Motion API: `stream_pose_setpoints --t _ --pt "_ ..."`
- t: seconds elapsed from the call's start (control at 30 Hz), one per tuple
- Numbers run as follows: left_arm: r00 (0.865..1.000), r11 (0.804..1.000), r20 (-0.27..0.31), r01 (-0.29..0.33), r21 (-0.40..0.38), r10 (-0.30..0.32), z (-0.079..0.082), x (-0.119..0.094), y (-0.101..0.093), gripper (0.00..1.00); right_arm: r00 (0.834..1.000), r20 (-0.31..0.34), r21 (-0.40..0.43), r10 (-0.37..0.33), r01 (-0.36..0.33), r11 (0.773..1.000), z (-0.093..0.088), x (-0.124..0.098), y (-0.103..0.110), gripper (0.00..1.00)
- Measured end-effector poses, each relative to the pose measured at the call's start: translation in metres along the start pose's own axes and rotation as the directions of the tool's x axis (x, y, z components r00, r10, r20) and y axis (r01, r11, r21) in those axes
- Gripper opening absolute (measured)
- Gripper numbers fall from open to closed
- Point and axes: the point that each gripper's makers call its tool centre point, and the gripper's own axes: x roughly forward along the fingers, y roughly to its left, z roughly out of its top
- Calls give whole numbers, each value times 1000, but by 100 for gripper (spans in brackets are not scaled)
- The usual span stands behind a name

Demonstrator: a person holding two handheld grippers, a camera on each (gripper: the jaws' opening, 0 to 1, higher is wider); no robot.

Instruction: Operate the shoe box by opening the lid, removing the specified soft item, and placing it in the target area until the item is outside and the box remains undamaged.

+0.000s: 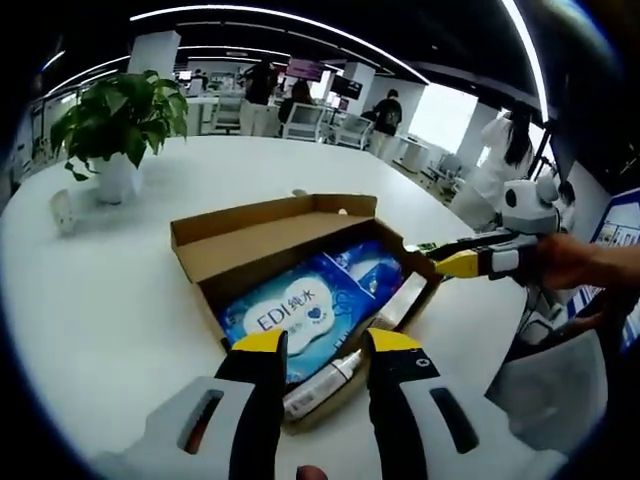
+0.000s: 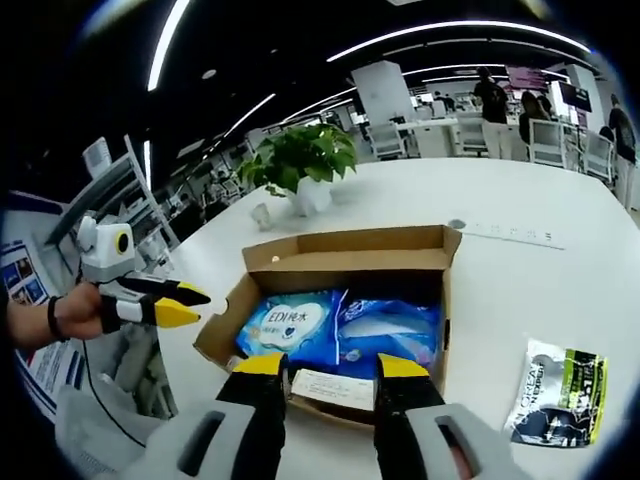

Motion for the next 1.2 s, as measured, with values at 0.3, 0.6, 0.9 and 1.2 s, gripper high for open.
stream_pose_setpoints --t 0.3,0.6,0.9,1.2 --pt "1000 1000 15 -11 -2 11 1 -8 2 32 999 -15 -19 30 -30 999 9 20 5 30" --pt "999 999 17 -28 -21 28 -7 -16 6 33 997 -49 -39 57 -59 998 10 40 12 30" --pt "999 998 16 -47 -33 47 -14 -25 10 33 994 -74 -61 77 -82 995 11 58 18 30" --pt "998 996 10 -65 -60 66 -26 -33 13 33 992 -104 -80 69 -78 994 7 66 23 29"
